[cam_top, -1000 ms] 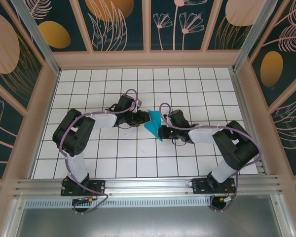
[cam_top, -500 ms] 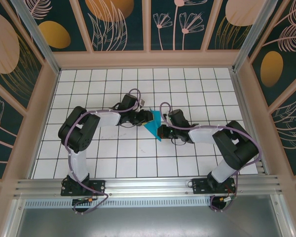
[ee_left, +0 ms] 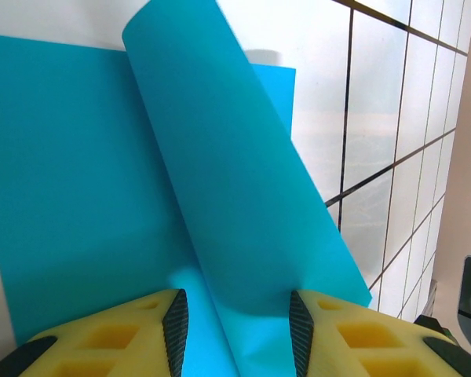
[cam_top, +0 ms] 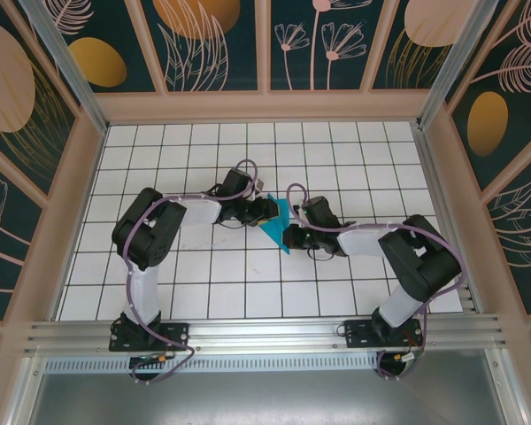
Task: Fold a paper plane with a square sheet of paper (fold left side to right side)
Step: Fourth fold the wing at the center of the table.
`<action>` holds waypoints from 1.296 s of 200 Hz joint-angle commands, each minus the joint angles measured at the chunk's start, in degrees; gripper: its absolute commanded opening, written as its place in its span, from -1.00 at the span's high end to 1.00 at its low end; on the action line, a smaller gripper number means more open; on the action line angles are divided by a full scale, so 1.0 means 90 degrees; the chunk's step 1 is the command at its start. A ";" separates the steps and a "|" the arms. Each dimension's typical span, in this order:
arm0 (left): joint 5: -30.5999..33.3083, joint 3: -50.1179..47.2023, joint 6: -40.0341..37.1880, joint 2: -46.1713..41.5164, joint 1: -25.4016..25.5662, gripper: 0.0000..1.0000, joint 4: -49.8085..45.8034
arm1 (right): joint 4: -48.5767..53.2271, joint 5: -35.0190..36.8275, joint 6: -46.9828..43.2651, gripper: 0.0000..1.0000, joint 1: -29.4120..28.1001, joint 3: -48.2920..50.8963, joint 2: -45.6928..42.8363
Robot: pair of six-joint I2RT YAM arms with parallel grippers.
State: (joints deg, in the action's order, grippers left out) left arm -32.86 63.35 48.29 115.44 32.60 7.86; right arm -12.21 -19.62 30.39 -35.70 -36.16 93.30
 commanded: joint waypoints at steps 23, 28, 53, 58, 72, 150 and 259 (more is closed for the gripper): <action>0.0328 0.0106 -0.0218 0.0301 0.0069 0.17 -0.0489 | -0.0116 -0.0139 -0.0007 0.79 0.0049 -0.0113 0.0017; 0.0339 0.0100 -0.0219 0.0317 0.0077 0.17 -0.0495 | -0.0126 -0.0149 0.0000 0.76 0.0052 -0.0113 -0.0011; 0.0370 0.0090 -0.0239 0.0386 0.0078 0.18 -0.0531 | -0.0138 -0.0223 0.0012 0.65 0.0068 -0.0122 -0.0106; 0.0391 0.0090 -0.0245 0.0396 0.0075 0.18 -0.0531 | -0.0138 -0.0246 0.0021 0.62 0.0075 -0.0118 -0.0124; 0.0410 0.0095 -0.0254 0.0400 0.0070 0.18 -0.0561 | -0.0163 -0.0314 0.0022 0.56 0.0104 -0.0132 -0.0158; 0.0454 0.0090 -0.0278 0.0396 0.0072 0.19 -0.0601 | 0.0106 -0.0473 -0.0184 0.39 0.0249 -0.0245 -0.0551; 0.0469 0.0092 -0.0307 0.0324 0.0070 0.19 -0.0636 | 0.0531 -0.0299 -0.0427 0.22 0.0274 -0.0740 0.0011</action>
State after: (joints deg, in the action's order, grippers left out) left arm -31.64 64.49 47.62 115.94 32.93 5.98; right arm -8.99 -22.98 28.36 -31.57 -40.49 91.24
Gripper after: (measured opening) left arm 0.403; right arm 0.386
